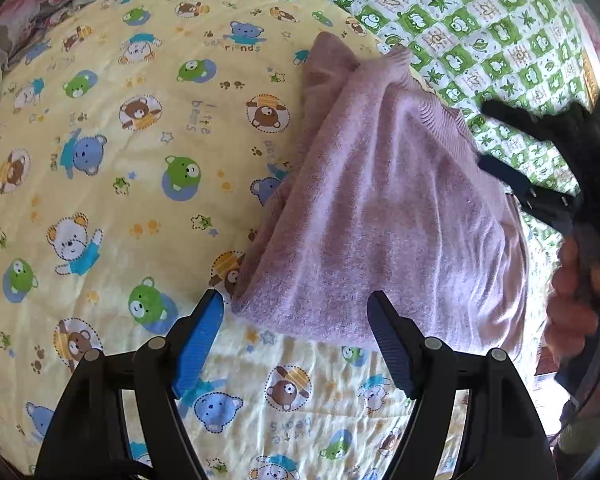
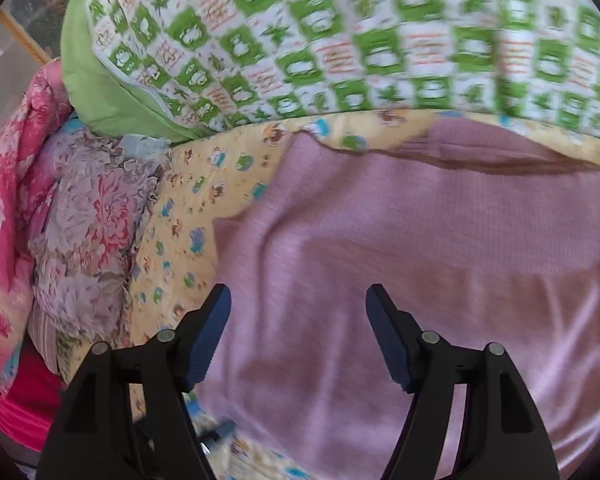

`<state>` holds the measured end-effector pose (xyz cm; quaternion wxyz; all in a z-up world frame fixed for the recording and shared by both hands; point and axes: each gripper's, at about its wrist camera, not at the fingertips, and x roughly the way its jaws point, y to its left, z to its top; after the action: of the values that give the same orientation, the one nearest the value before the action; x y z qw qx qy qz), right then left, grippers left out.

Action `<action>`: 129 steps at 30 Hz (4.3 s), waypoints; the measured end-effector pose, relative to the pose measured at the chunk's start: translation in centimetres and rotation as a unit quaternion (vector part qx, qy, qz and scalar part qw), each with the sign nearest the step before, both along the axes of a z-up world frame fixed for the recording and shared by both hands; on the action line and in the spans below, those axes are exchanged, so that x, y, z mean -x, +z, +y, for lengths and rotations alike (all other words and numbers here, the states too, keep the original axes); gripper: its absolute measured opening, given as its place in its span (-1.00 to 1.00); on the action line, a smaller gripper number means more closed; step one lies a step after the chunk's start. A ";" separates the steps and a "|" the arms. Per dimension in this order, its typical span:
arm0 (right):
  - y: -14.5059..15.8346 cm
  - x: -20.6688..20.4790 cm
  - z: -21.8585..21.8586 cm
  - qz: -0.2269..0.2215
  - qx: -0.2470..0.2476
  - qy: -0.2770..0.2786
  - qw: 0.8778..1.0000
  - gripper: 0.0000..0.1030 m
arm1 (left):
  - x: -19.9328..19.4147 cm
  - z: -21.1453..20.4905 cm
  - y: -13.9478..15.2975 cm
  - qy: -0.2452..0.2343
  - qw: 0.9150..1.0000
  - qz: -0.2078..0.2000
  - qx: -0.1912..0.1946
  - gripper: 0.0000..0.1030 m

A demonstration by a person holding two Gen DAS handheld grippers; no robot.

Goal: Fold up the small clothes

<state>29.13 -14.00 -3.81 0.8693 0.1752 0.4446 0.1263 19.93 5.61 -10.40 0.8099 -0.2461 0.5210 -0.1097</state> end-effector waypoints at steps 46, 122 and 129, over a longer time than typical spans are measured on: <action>4.3 4.1 -16.0 -0.020 -0.077 -0.056 0.995 -0.70 | 0.2 -16.4 10.6 -0.217 0.963 -0.160 -0.002 -0.69; -8.8 23.3 -29.3 0.049 -0.055 -0.165 0.984 -0.89 | -5.3 -26.3 0.8 -0.282 0.958 -0.012 -0.041 0.25; -7.4 23.6 -29.0 0.028 -0.070 -0.182 0.980 -0.60 | -5.5 -26.2 0.0 -0.282 0.958 -0.004 -0.045 0.25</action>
<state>5.57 -43.00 -11.23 0.8503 0.3174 0.4197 -0.0086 25.42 -20.57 -10.37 0.7584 -0.0521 0.5706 -0.3106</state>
